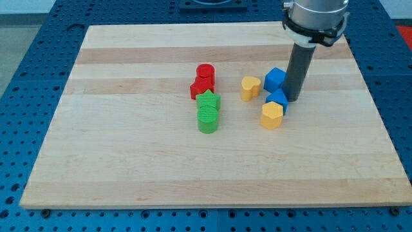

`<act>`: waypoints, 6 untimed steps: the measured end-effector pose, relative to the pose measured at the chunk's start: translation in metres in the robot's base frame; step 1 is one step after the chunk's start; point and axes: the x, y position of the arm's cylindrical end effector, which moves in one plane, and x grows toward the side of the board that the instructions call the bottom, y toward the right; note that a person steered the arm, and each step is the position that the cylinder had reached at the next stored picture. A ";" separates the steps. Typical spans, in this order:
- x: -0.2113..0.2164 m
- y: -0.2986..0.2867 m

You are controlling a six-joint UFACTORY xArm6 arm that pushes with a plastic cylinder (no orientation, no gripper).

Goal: Move the blue cube a bit down

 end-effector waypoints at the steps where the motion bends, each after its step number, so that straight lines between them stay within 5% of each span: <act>1: -0.001 -0.002; 3: -0.002 0.026; 5: -0.078 0.047; 6: -0.078 0.047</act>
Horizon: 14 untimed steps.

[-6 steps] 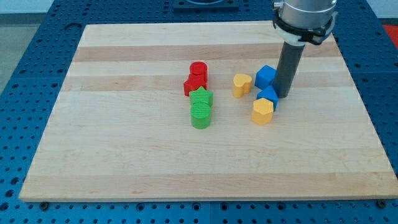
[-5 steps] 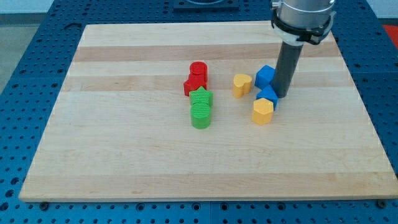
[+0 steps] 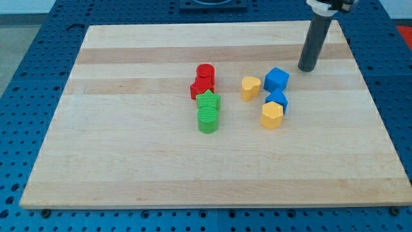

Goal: Move the blue cube a bit down

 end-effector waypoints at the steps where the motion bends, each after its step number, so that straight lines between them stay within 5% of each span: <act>1: 0.003 -0.009; 12: 0.015 -0.056; 14: -0.045 -0.161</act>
